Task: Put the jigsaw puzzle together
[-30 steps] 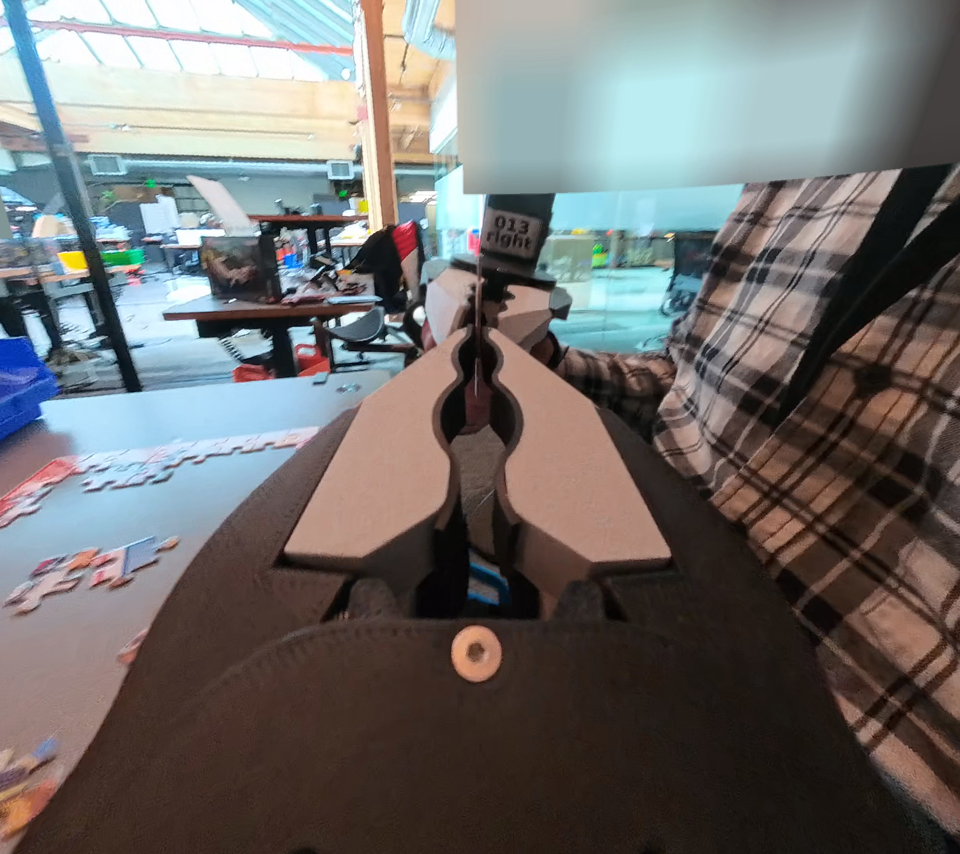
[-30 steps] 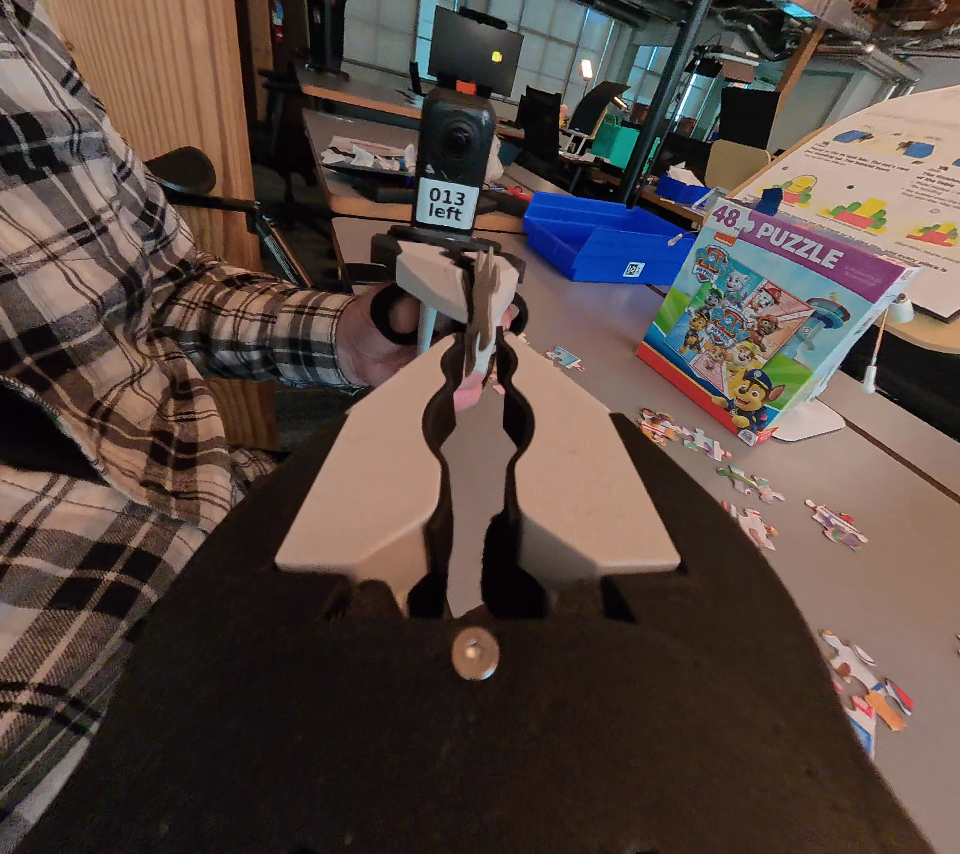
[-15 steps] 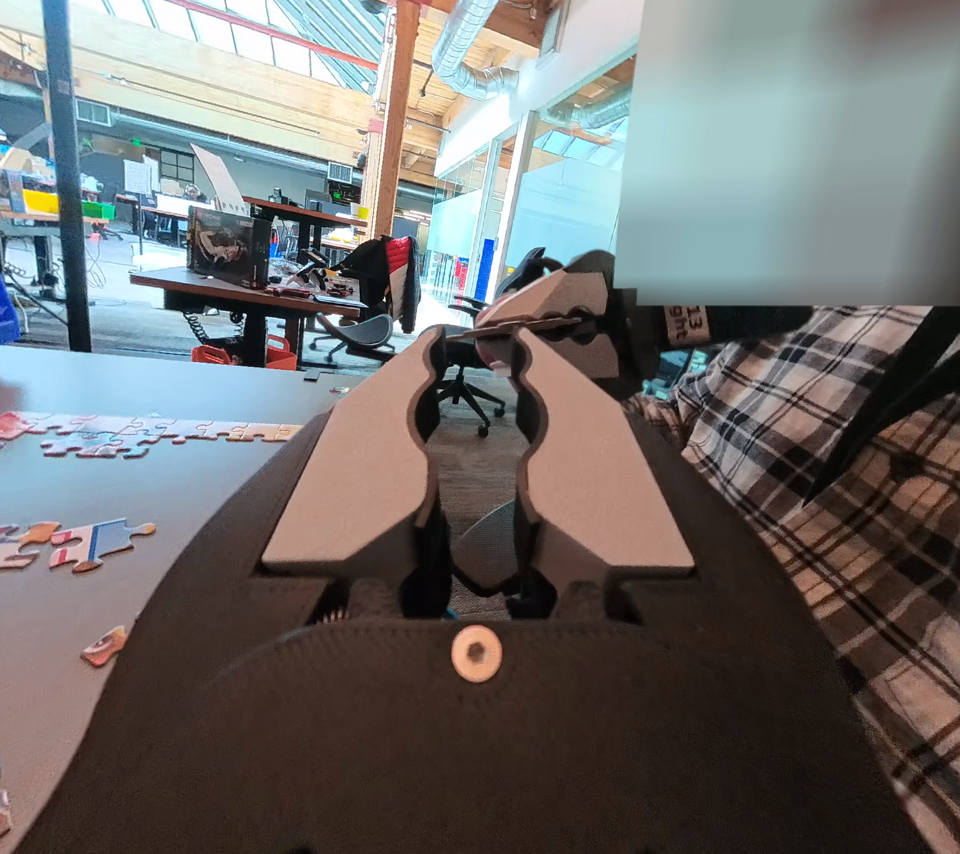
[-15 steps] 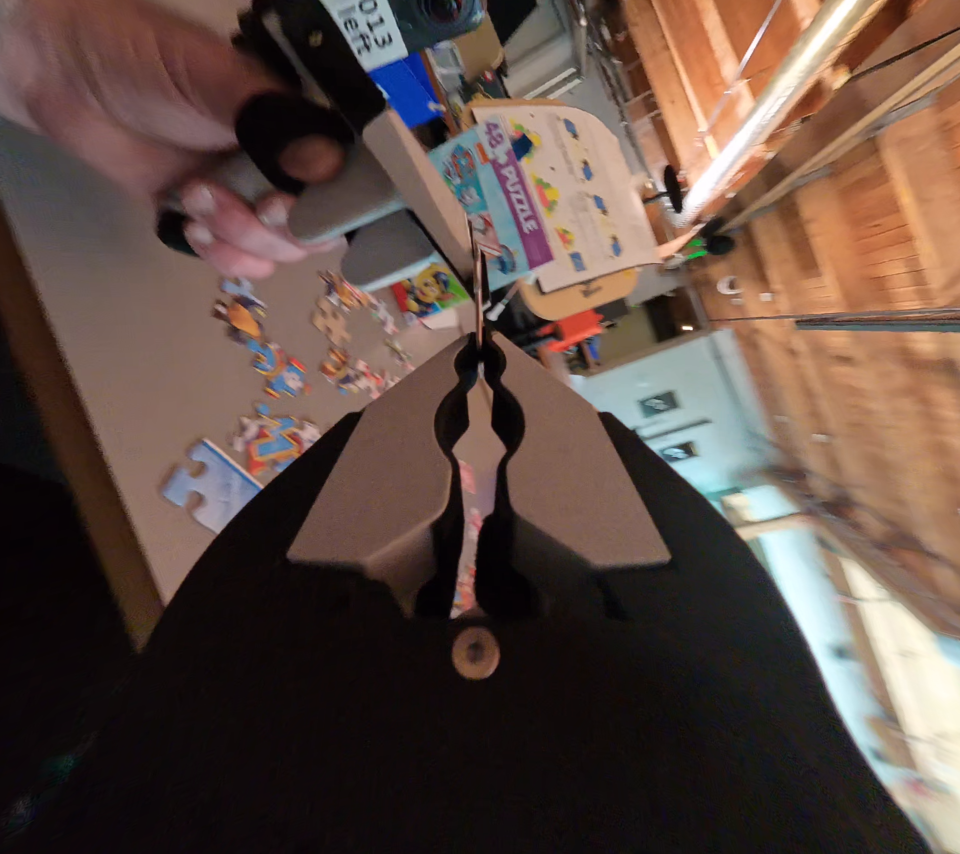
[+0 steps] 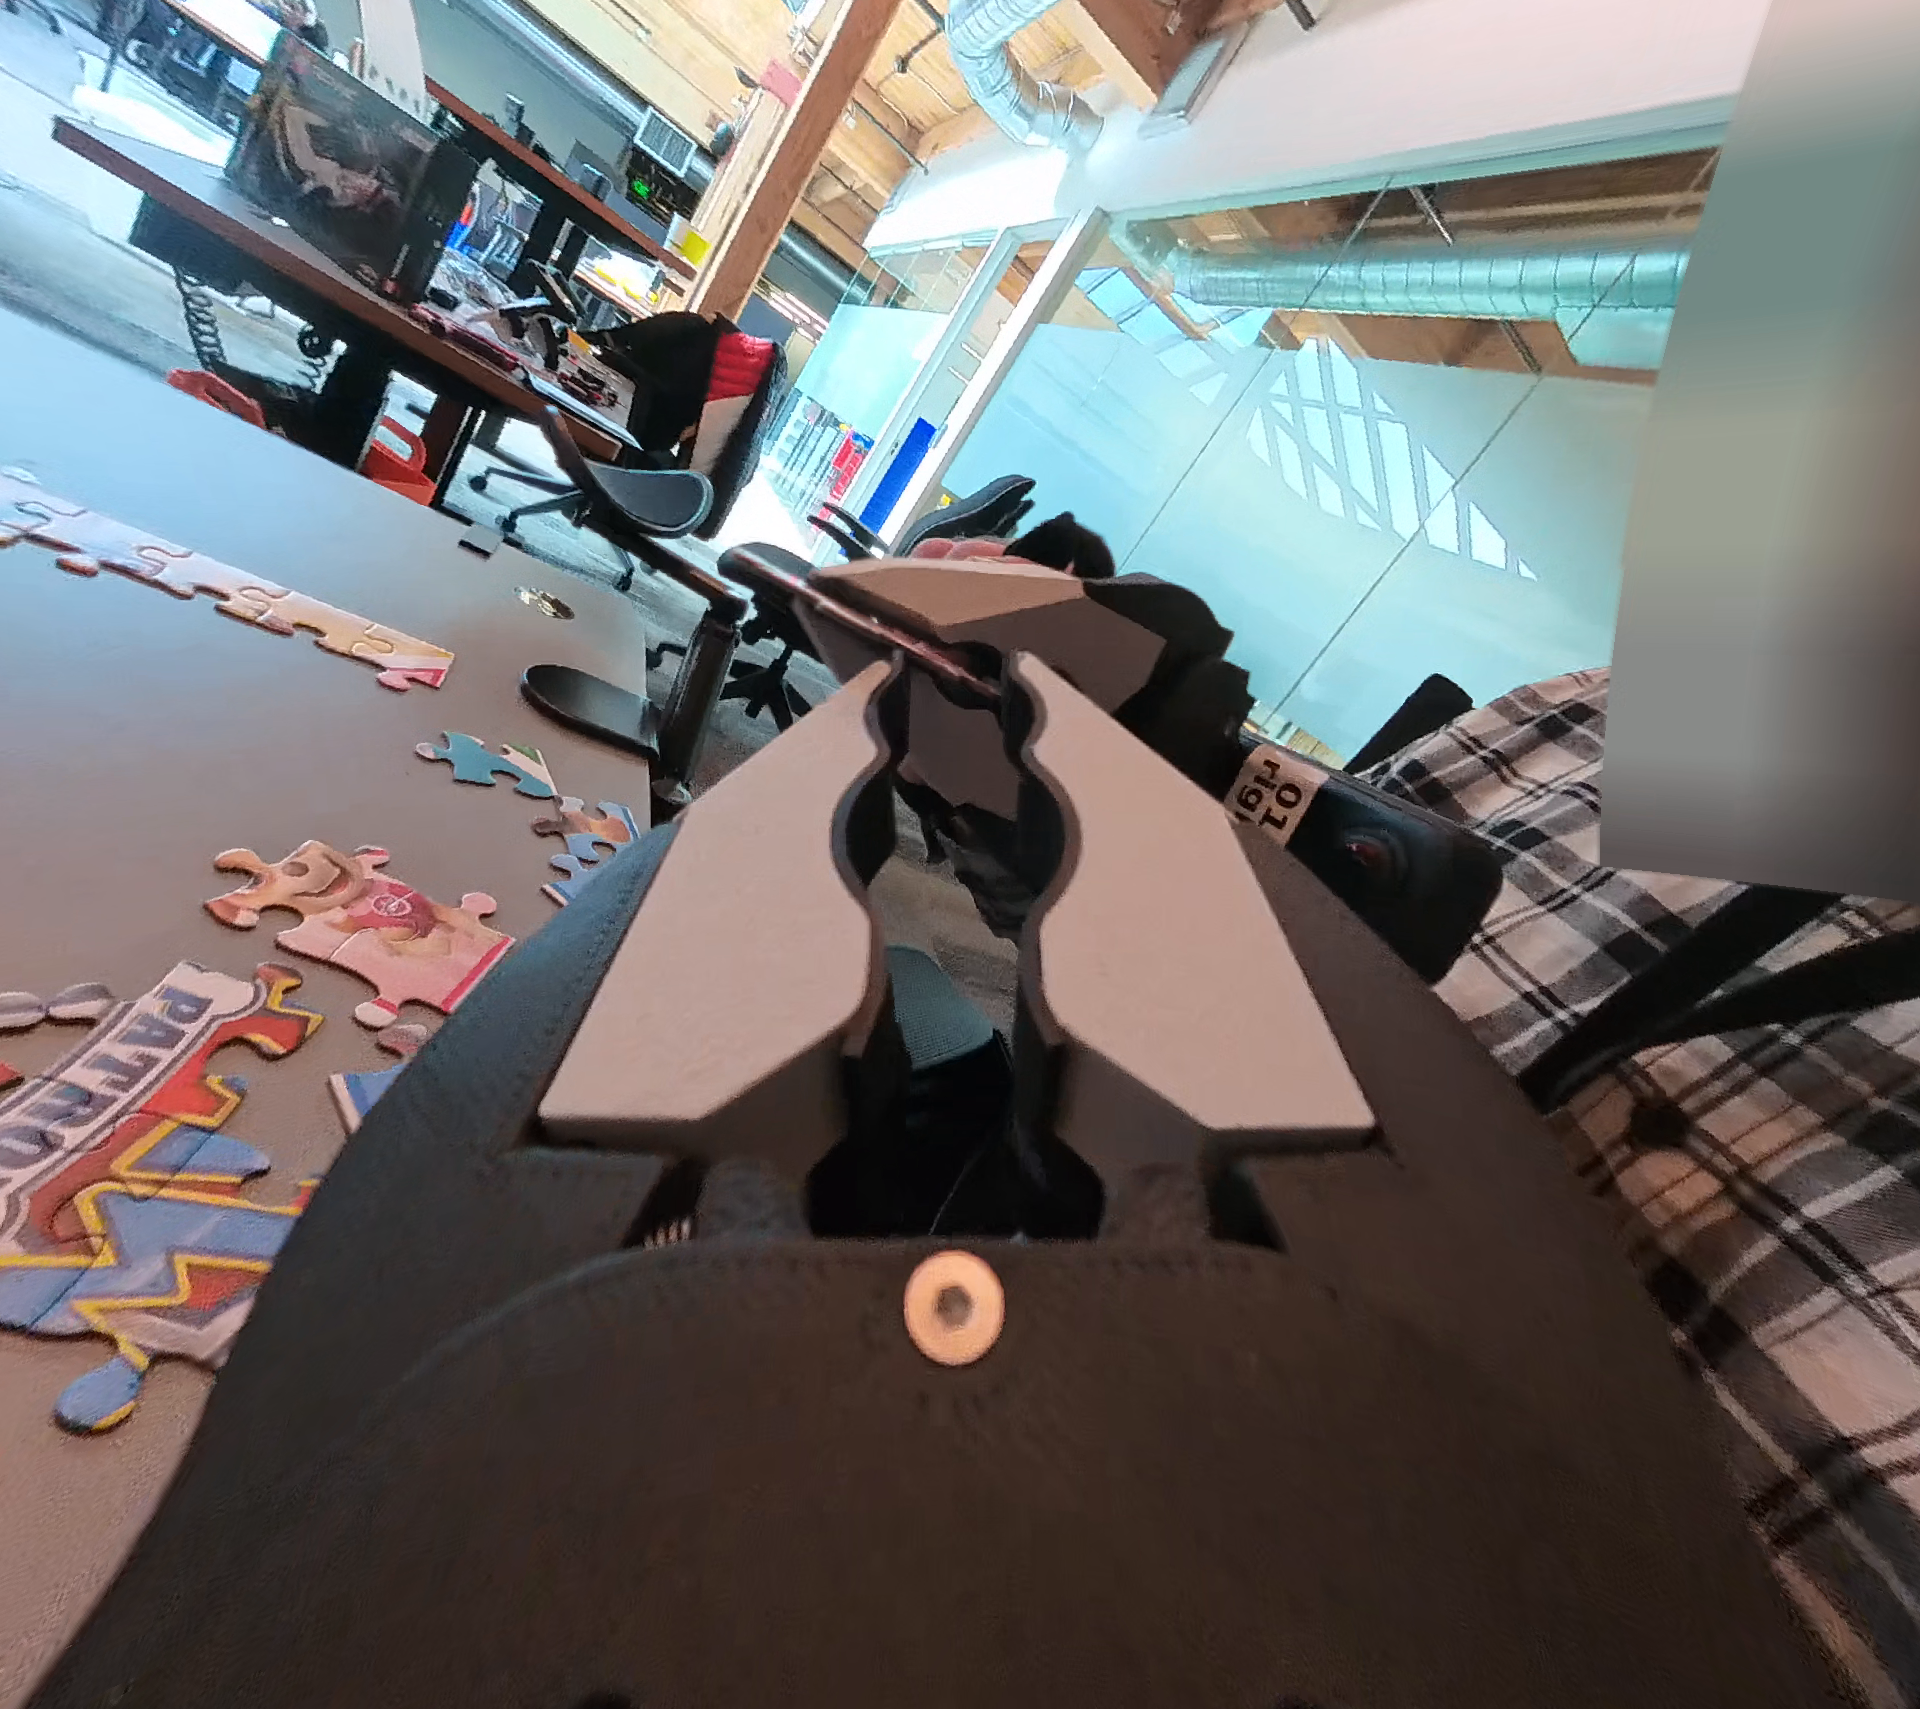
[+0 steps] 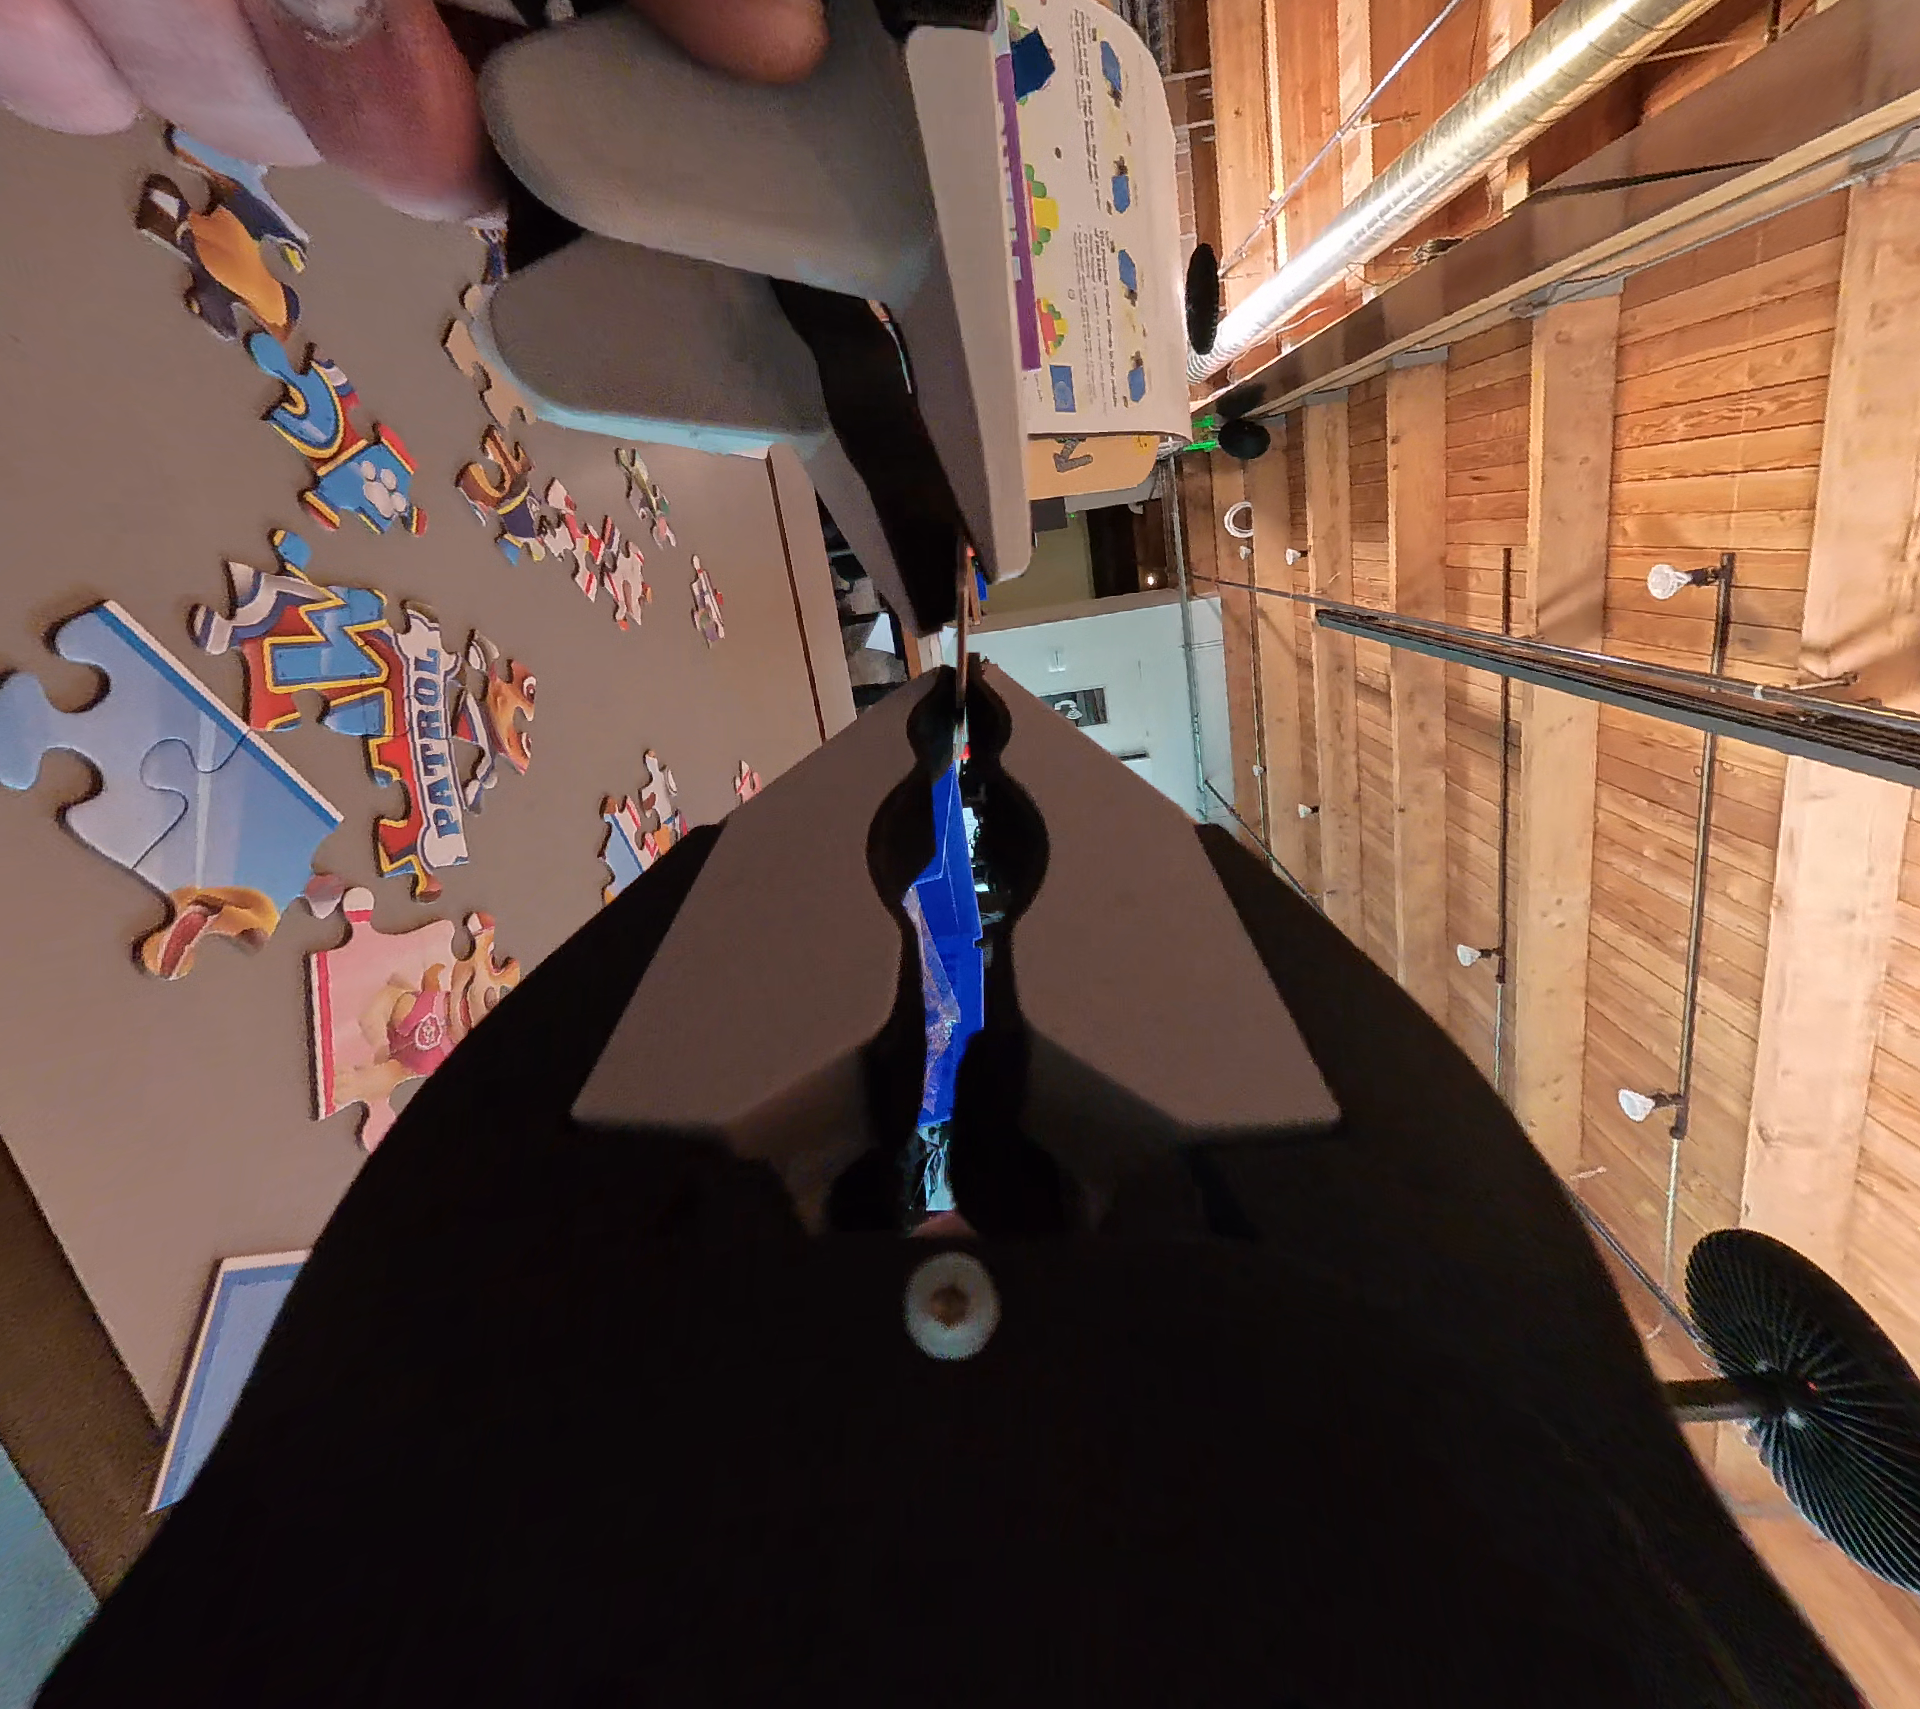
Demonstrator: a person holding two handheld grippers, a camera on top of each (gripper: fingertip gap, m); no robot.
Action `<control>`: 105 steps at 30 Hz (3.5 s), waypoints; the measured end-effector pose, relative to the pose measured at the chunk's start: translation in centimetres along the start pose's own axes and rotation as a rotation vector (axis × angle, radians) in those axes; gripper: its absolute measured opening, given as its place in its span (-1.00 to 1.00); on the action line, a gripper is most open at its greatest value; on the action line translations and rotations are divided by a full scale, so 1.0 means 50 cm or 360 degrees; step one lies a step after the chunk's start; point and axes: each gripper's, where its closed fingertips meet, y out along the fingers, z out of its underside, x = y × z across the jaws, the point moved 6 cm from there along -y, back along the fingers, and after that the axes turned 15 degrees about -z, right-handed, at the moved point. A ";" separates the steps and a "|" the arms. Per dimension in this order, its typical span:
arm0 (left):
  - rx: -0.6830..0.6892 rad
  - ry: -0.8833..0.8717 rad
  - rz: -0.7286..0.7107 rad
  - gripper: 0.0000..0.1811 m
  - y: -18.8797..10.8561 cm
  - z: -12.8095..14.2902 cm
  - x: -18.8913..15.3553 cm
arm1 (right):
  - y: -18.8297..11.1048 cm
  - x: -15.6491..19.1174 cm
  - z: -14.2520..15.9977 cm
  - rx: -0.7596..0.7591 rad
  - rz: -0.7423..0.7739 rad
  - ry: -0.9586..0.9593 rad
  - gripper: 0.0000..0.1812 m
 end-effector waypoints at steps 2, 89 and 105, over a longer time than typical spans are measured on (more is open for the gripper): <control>-0.0009 -0.0026 0.0015 -0.86 -0.003 0.003 0.001 | 0.000 -0.002 0.001 -0.0028 -0.0003 0.0018 -1.00; 0.0258 -0.0258 0.0067 -0.90 0.018 -0.025 0.063 | -0.006 0.001 0.049 -0.0048 -0.0100 -0.0090 -1.00; 0.0210 -0.0127 -0.0052 -0.79 0.006 -0.030 0.078 | -0.012 -0.005 0.092 0.0069 -0.0086 -0.0023 -1.00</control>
